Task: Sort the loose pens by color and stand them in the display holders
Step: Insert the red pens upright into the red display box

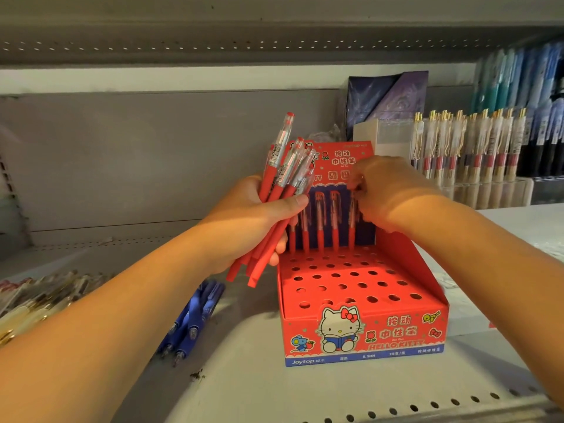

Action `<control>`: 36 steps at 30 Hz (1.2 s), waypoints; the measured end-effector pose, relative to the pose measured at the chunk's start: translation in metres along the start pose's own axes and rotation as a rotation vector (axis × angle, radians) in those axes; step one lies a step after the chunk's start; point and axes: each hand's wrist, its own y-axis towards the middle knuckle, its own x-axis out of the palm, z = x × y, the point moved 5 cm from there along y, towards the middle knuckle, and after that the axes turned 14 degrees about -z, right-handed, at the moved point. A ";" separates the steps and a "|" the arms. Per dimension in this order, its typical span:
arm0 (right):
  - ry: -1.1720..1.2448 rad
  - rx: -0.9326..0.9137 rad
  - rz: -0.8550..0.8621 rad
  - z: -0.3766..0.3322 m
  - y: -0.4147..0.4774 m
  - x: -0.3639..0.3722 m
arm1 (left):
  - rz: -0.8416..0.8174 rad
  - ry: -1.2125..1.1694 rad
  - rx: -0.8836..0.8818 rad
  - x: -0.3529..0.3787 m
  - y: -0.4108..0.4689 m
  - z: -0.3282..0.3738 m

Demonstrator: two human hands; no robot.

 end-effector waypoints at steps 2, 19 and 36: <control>0.051 -0.040 0.114 -0.002 -0.001 -0.007 | -0.008 0.007 -0.001 0.001 -0.001 0.002; 1.526 -0.419 -0.197 -0.026 -0.009 0.005 | 0.040 -0.035 0.021 -0.006 0.001 0.000; 0.331 -0.233 0.295 -0.004 -0.005 -0.019 | 0.134 0.060 0.003 -0.014 0.005 -0.008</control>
